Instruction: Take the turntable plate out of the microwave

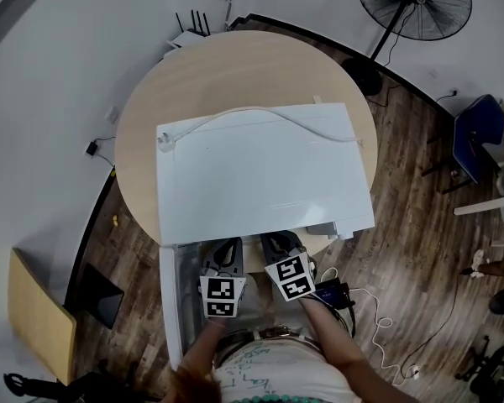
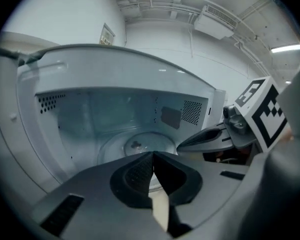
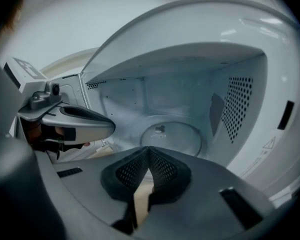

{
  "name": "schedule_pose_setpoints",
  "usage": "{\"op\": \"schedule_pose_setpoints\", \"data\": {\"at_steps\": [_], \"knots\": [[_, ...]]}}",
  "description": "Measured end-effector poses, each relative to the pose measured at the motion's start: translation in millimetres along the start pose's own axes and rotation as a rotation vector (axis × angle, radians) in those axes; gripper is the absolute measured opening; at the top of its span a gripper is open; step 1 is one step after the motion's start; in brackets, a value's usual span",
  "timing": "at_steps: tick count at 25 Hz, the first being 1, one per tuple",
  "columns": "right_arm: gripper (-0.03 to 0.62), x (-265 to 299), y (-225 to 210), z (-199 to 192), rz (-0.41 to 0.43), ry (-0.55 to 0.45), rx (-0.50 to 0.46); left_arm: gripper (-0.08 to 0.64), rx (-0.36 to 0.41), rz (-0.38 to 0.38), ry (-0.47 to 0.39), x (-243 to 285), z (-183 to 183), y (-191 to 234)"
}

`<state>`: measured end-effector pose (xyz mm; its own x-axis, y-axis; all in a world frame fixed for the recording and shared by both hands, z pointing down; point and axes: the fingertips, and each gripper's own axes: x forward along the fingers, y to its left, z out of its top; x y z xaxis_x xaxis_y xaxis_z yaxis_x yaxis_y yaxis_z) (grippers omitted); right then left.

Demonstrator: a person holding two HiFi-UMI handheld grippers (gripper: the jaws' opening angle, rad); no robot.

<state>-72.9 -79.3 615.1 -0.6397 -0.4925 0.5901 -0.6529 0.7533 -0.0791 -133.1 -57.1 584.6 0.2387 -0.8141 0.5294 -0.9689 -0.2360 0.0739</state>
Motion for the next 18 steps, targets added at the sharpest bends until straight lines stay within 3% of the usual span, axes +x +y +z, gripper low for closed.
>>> {"op": "schedule_pose_setpoints", "data": {"at_steps": [7, 11, 16, 17, 18], "knots": [[-0.009, 5.4, -0.8, -9.7, 0.006, 0.034, 0.02, 0.015, -0.116, 0.023, 0.034, 9.1, -21.4, 10.2], [-0.009, 2.6, -3.2, -8.7, 0.012, 0.021, 0.045, 0.017, -0.124, 0.066, 0.058, 9.7, -30.3, 15.9], [-0.009, -4.2, -14.4, -13.5, -0.006, 0.006, 0.108, 0.018, -0.305, 0.104, 0.047, 7.9, -42.0, 21.9], [-0.009, -6.1, -16.3, -13.9, -0.01, 0.004, 0.118, 0.038, -0.348, 0.106, 0.044, 7.8, -44.4, 22.3], [-0.009, -8.2, -17.8, -14.4, -0.014, 0.004, 0.125, 0.109, -0.388, 0.105, 0.046, 8.1, -47.1, 22.1]]}}
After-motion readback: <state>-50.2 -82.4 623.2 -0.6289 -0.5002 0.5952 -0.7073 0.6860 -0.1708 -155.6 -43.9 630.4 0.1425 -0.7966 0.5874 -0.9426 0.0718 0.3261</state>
